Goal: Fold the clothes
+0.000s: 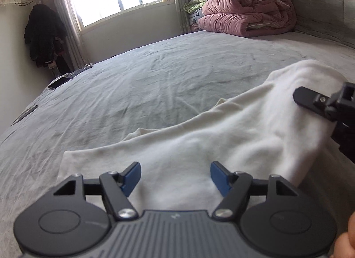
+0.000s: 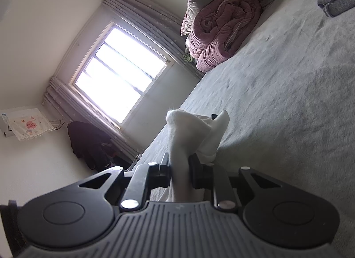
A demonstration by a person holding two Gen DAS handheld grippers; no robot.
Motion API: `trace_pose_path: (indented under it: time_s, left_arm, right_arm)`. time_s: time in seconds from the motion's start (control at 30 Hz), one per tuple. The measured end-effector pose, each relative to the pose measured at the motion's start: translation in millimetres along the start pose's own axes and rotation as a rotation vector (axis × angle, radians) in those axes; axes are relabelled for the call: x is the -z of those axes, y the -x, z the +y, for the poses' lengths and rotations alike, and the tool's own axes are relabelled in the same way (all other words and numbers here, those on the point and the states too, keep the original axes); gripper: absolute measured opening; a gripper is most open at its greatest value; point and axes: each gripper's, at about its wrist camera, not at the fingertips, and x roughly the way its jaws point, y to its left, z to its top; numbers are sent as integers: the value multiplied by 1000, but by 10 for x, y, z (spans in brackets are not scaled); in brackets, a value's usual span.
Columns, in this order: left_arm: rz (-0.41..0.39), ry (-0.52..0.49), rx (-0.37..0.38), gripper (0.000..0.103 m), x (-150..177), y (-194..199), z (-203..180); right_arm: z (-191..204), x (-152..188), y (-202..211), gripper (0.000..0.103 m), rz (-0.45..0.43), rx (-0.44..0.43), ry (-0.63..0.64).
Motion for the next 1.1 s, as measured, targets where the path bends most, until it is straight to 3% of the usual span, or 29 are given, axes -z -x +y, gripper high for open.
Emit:
trace_pose_path:
  time_s: [0.3,0.7,0.77,0.93,1.1]
  left_arm:
    - [-6,4,41,70,243,238,-2]
    - [-76,-137,55,71,316,465,110]
    - [-47,-119,107,71,383,409,149]
    - [-79,-195,99,72,487,410,-35]
    - [-67,-140,156,72,443,459,47]
  right_arm:
    - [-4,4,1,22,1,0,4]
    - [0,8,5,22,4,6,12]
    - [4,13,4,22,4,7,16]
    - [12,23,8,22,5,12,23]
    - [14,26,9,22,5,18,26]
